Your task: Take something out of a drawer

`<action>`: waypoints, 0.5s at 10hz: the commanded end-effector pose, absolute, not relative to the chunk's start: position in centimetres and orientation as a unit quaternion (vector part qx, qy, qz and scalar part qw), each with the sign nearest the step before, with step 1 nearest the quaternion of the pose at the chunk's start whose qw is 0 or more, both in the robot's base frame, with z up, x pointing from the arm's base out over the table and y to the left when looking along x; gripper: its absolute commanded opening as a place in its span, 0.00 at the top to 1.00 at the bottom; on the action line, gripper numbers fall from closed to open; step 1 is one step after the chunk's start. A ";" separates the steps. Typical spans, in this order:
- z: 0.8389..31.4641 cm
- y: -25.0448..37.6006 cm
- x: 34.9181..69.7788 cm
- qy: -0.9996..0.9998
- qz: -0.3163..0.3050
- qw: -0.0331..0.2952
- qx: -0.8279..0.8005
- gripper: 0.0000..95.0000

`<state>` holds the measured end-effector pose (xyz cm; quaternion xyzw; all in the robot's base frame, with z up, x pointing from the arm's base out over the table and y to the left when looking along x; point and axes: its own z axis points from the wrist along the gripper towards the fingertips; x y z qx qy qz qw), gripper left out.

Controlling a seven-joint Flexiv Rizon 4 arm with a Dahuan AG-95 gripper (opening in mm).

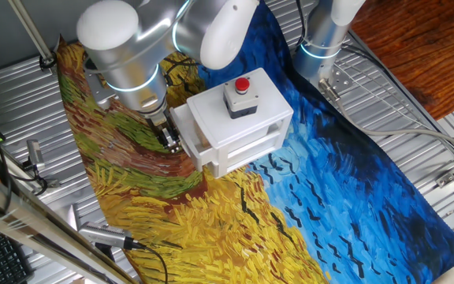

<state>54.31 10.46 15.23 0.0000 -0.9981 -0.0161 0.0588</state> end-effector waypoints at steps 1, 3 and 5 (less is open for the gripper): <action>15.3 10.4 54.3 -0.998 -0.016 0.058 0.000 1.00; 15.3 10.5 54.4 -0.998 -0.016 0.058 0.000 1.00; 15.2 10.5 54.5 -0.998 -0.016 0.058 0.000 1.00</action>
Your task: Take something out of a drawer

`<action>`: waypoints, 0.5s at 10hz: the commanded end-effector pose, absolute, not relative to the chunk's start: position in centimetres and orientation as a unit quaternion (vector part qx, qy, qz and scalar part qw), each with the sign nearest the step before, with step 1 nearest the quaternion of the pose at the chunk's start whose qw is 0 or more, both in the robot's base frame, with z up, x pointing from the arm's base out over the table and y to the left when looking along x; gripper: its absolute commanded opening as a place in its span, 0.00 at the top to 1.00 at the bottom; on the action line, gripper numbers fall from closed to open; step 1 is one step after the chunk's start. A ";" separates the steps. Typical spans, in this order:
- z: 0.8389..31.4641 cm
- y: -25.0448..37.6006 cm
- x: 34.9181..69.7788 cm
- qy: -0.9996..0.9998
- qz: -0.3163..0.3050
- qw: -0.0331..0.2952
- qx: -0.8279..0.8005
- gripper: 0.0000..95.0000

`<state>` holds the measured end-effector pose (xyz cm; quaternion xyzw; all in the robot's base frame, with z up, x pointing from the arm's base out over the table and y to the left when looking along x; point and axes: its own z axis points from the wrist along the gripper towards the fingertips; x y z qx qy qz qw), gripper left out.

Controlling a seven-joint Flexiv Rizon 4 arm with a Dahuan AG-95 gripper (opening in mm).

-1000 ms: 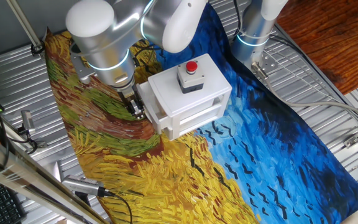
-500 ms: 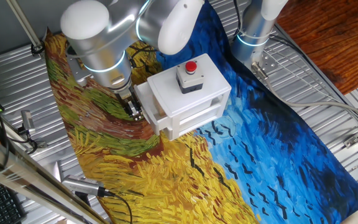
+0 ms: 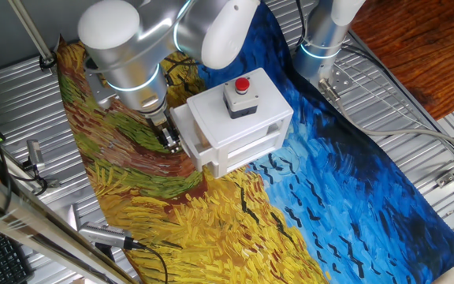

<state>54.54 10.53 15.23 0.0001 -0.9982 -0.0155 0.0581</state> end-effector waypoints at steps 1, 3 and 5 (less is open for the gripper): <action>15.3 10.6 54.7 -0.998 -0.016 0.058 0.000 1.00; 15.4 10.7 54.9 -0.998 -0.016 0.058 -0.001 1.00; 15.3 10.8 55.3 -0.998 -0.016 0.058 0.001 1.00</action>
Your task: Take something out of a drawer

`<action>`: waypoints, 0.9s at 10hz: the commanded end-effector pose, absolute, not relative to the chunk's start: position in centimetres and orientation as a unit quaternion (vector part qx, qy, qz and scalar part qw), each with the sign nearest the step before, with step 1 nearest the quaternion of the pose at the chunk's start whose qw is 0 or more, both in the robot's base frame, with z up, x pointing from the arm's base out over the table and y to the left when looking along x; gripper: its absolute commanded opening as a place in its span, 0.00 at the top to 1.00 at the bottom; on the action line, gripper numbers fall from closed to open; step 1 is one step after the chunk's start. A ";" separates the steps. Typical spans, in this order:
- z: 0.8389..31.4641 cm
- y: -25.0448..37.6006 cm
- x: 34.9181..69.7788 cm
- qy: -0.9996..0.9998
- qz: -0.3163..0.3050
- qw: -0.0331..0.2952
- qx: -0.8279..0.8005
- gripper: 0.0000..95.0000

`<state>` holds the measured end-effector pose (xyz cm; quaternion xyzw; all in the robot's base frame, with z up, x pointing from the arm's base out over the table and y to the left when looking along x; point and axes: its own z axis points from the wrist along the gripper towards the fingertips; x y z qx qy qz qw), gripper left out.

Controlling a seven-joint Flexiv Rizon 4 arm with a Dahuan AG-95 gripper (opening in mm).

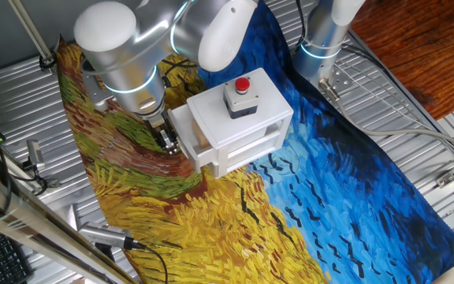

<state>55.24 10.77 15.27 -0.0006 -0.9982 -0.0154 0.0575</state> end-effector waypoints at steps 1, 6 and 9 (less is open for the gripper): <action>15.3 10.8 55.4 -0.998 -0.016 0.058 0.001 1.00; 15.3 11.0 56.0 -0.998 -0.016 0.059 0.004 1.00; 15.4 10.9 55.9 -0.998 -0.015 0.059 0.005 1.00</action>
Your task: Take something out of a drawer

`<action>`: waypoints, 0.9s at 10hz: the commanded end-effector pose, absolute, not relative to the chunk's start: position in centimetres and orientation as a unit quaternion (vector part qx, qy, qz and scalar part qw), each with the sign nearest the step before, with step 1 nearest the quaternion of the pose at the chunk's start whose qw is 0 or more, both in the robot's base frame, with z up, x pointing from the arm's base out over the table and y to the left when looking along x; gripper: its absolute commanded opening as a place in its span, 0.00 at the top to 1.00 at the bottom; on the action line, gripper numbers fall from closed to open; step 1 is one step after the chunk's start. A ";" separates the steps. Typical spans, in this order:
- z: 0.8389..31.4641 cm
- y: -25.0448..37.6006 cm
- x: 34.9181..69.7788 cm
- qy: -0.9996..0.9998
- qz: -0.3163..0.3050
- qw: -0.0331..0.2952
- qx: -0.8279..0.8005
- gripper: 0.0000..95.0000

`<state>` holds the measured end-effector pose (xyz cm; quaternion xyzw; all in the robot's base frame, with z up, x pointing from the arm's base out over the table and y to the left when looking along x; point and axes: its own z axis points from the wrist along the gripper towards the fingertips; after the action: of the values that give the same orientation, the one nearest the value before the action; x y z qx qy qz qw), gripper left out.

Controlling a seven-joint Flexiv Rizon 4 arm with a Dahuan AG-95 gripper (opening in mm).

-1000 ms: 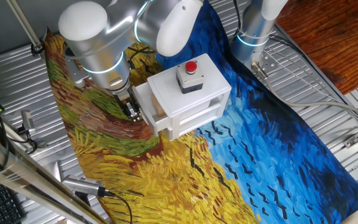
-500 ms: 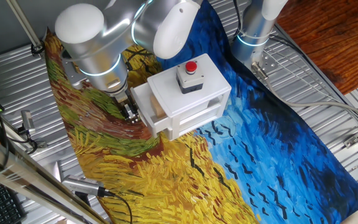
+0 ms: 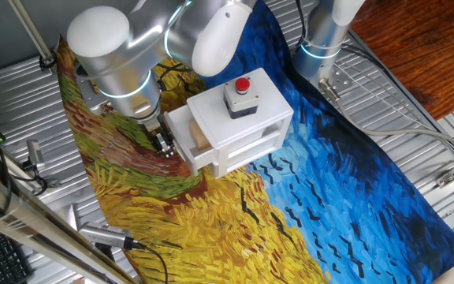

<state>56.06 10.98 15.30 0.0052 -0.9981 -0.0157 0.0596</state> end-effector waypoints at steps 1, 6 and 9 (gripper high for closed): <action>15.4 10.9 55.9 -0.998 -0.016 0.059 0.007 1.00; 15.4 10.9 55.9 -0.997 -0.019 0.059 0.036 1.00; 15.4 10.9 55.9 -0.997 -0.022 0.058 0.042 1.00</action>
<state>55.93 10.87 15.41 0.0422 -0.9971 -0.0222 0.0587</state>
